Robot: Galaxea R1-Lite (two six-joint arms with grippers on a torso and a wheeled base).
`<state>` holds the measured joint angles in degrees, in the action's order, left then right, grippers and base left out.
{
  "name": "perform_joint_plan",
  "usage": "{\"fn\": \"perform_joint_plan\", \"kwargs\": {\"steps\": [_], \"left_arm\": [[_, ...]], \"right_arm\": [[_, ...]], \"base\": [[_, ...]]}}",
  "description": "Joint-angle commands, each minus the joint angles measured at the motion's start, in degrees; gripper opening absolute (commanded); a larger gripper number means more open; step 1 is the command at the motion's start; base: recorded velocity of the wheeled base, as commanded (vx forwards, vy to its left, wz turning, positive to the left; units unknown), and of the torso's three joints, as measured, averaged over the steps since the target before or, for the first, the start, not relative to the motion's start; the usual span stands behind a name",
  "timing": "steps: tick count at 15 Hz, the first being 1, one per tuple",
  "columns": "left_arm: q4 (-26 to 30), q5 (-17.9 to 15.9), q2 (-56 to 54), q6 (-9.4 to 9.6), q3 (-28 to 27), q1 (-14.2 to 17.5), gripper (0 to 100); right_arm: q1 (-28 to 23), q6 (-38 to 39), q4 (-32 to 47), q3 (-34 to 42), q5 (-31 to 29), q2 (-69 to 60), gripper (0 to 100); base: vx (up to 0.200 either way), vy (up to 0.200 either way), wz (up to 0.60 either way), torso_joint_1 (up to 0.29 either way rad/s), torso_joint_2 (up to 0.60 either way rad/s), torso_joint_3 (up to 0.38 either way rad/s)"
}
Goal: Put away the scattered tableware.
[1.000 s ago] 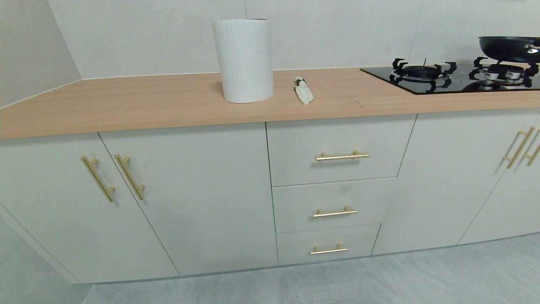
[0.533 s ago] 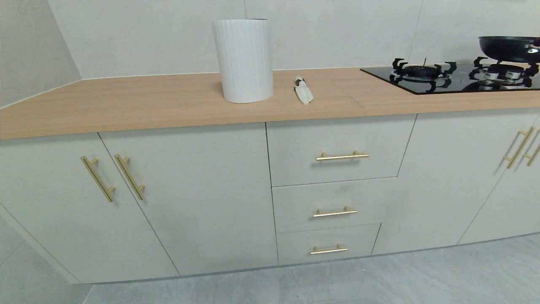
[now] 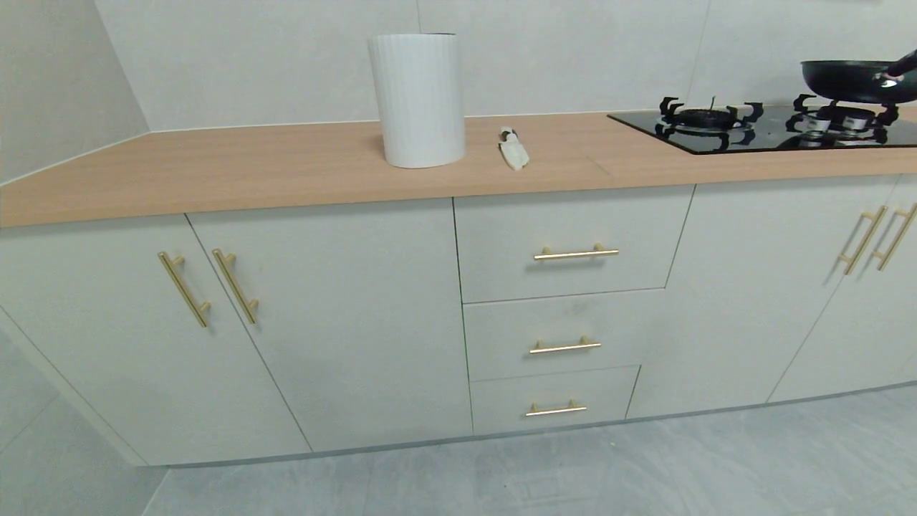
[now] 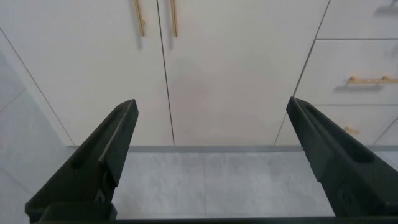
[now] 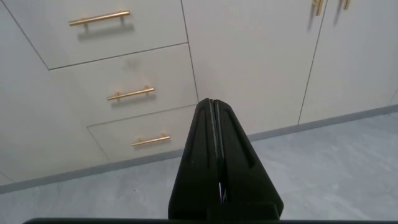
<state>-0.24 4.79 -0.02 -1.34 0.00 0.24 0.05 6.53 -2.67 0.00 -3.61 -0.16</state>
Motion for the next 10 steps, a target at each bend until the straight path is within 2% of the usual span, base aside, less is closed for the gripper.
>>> {"fn": "perform_joint_plan", "kwargs": {"steps": [1, 10], "left_arm": [[-0.02, 0.04, 0.02, 0.02, 0.0, 0.02, 100], [-0.02, 0.13, 0.02, -0.24, 0.0, 0.02, 100]], "right_arm": [[0.04, -0.03, -0.05, 0.0, -0.08, 0.16, 0], [0.04, -0.03, -0.05, 0.0, -0.08, 0.16, 0]], "base": [[0.0, 0.0, 0.0, 0.0, 0.0, 0.0], [0.0, 0.2, 0.0, 0.004, 0.0, 0.003]]}}
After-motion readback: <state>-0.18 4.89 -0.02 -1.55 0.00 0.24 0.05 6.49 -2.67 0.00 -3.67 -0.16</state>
